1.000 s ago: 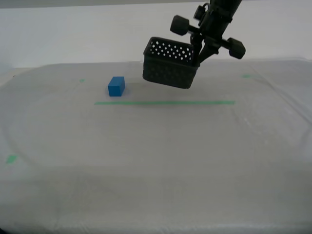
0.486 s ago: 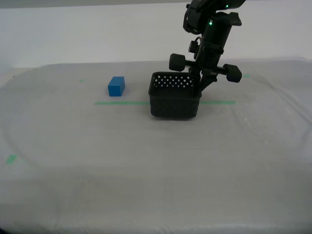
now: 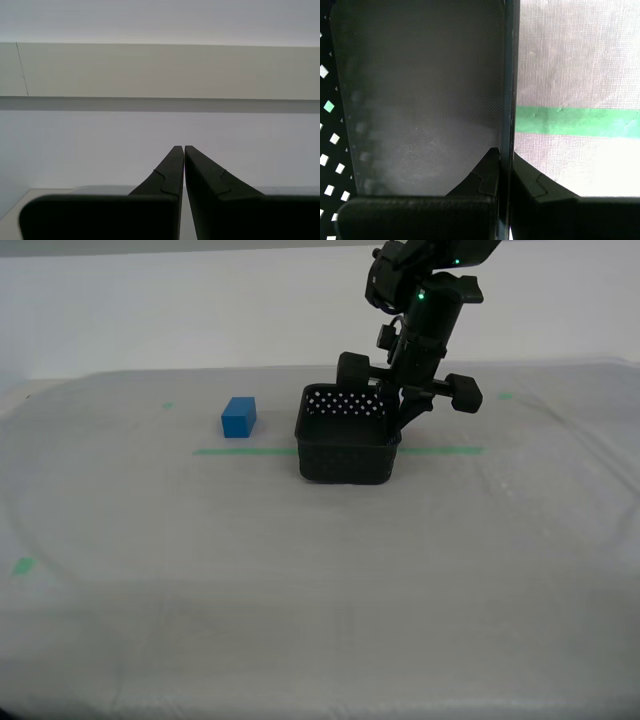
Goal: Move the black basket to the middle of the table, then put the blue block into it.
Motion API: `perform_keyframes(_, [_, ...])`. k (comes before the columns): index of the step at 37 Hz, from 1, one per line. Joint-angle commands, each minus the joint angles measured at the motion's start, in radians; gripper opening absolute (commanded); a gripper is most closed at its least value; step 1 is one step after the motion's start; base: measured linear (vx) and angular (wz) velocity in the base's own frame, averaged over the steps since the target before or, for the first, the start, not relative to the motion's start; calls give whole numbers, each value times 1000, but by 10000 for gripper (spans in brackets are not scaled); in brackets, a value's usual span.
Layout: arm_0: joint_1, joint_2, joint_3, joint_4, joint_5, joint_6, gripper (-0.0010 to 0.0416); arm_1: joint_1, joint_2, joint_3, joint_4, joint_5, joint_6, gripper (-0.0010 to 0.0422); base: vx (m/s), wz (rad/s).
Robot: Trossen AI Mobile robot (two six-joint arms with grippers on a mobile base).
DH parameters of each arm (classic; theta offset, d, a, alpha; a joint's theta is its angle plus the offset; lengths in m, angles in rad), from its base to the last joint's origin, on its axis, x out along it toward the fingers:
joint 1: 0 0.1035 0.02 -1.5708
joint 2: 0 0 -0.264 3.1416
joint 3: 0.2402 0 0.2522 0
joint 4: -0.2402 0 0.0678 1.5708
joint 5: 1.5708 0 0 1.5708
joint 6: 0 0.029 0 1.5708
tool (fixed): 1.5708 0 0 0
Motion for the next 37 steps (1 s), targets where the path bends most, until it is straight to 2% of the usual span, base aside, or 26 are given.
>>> perform_keyframes(1, [2,-1,1,-5,2,3,3,0,0,0,6,0,2,0,0,0])
perform_keyframes(16, [5,-1,1,-5,13,-3,3,0,0,0,6,0,2,0,0,0])
perform_keyframes(22, [7,-1,1,5,13,-26,3,0,0,0,6,0,2,0,0,0])
perform_keyframes(26, [7,-1,1,10,17,-10,3,0,0,0,6,0,2,0,0,0])
perform_keyframes(33, [8,-6,1,8,21,-13,3,0,0,0,6,0,2,0,0,0])
perform_keyframes(35, [7,-7,1,10,21,-23,3,0,0,0,6,0,2,0,0,0])
perform_keyframes(37, [8,-10,1,5,30,-16,3,0,0,0,6,0,2,0,0,0])
